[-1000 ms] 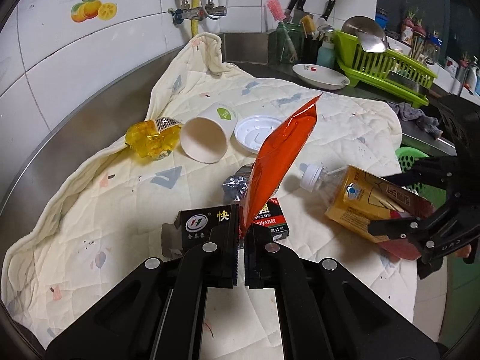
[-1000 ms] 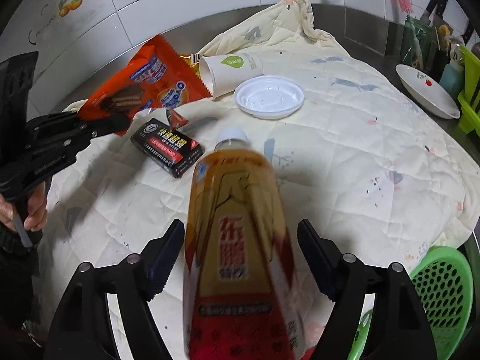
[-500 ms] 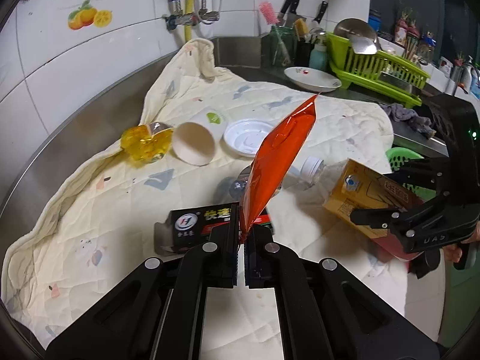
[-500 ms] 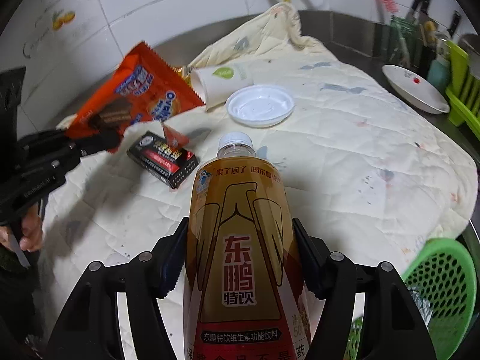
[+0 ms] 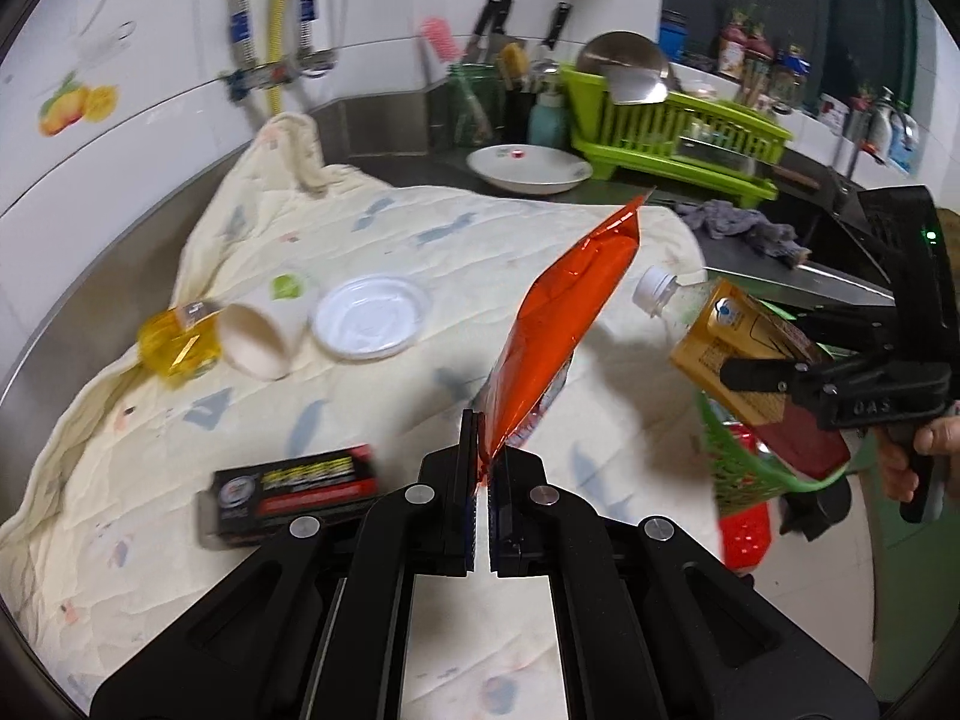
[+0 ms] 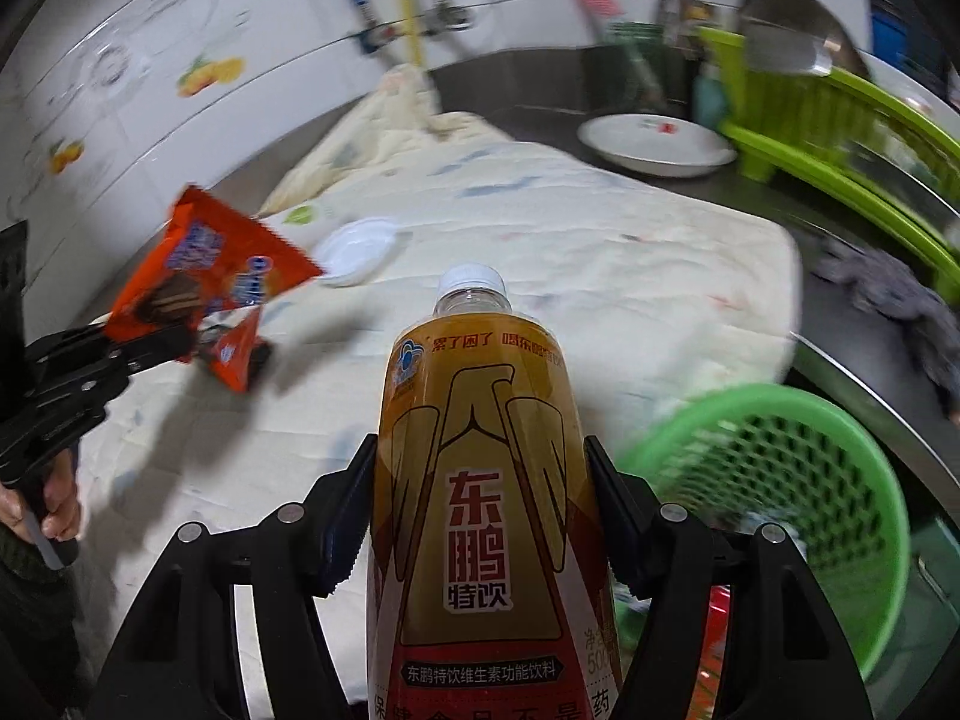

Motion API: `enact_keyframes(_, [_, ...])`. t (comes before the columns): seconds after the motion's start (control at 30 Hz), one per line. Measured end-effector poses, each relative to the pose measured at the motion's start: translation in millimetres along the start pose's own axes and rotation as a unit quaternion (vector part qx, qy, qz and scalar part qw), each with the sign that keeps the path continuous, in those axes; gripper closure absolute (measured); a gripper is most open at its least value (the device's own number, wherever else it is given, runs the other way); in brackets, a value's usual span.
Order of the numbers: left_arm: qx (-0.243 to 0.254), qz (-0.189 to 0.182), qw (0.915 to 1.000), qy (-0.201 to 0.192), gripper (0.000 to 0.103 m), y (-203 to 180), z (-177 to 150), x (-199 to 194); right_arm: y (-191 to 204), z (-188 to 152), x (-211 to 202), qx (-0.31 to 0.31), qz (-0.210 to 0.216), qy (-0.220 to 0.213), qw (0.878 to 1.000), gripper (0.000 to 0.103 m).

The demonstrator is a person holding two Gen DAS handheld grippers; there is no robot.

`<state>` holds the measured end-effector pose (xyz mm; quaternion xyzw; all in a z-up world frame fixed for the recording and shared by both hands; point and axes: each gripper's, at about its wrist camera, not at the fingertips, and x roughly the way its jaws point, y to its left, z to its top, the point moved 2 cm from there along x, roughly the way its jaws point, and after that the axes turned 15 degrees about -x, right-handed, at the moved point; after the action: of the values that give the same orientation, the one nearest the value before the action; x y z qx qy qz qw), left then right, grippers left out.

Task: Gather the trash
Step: 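Drop the Dongpeng bottle into the green basket with the right tool while the left drops the snack bag there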

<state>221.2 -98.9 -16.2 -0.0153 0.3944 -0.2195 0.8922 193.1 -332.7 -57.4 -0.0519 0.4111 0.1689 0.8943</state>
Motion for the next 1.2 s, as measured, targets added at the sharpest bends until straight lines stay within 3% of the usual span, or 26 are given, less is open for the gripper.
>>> enact_keyframes(0.2, [0.019,-0.037,0.9991,0.012,0.102,-44.9,-0.5,13.9,-57.2,-34.8,-16.4,0.026,-0.075,0.023,0.997,0.040])
enact_keyframes(0.47, [0.047,-0.080,0.9950,0.037,0.102,-112.4,-6.6,39.0,-123.0,-71.3,-23.4,0.073,-0.144,0.047,0.986,0.038])
enact_keyframes(0.63, [0.051,-0.097,0.9922,0.059,0.102,-144.2,-13.3,59.3,-142.3,-87.9,-34.3,0.103,-0.150,0.035,0.983,0.029])
enact_keyframes(1.03, [0.054,-0.116,0.9869,0.099,0.101,-192.0,-35.4,101.4,-136.3,-111.4,-74.9,0.113,-0.164,0.007,0.980,0.024])
enact_keyframes(1.2, [0.045,-0.110,0.9862,0.116,0.096,-201.4,-43.4,118.4,-135.9,-123.1,-86.7,0.114,-0.169,0.005,0.979,0.024])
